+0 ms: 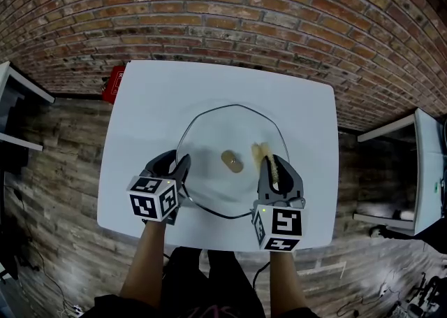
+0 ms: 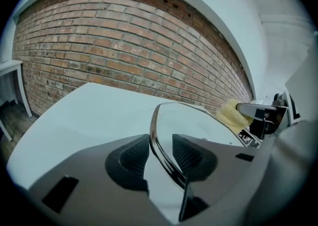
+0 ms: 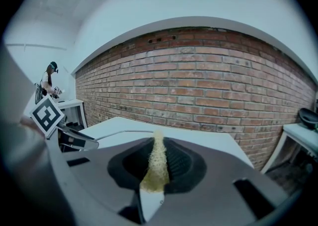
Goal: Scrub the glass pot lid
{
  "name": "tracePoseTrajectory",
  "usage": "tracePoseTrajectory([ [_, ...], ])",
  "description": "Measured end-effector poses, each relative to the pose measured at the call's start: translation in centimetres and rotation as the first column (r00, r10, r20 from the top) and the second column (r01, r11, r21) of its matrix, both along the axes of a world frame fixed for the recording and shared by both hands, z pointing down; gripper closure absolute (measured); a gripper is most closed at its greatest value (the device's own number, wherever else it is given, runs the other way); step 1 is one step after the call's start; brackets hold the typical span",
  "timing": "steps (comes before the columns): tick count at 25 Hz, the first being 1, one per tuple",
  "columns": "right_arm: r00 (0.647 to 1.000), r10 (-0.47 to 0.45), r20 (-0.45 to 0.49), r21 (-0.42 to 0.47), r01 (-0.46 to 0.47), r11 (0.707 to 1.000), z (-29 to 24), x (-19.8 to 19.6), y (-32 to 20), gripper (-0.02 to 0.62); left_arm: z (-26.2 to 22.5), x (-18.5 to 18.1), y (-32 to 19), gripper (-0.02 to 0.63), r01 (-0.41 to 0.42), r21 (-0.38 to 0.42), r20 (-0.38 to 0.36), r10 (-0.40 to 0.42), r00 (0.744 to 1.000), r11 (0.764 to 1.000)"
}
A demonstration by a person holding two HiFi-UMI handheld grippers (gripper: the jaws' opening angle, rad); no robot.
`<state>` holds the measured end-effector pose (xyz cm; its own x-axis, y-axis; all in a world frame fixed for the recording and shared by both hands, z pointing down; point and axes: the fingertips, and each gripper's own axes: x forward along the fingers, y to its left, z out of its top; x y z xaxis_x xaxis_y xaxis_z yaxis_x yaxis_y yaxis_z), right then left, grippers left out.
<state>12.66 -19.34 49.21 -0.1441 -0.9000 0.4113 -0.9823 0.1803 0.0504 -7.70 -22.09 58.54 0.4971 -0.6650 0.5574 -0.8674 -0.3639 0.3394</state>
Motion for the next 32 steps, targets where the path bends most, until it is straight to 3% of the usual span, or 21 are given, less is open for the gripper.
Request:
tracePoseTrajectory([
  [12,0.999,-0.040,0.005,0.007,0.040,0.999,-0.3,-2.1,-1.1,0.537,0.3,-0.2,0.0,0.479,0.009,-0.002,-0.005,-0.009,1.000,1.000],
  [32,0.960,-0.270,0.073,-0.002,0.271,0.963,0.8,-14.6,-5.6,0.537,0.2,-0.2,-0.3,0.479,-0.006,-0.003,0.017,0.006,1.000,1.000],
])
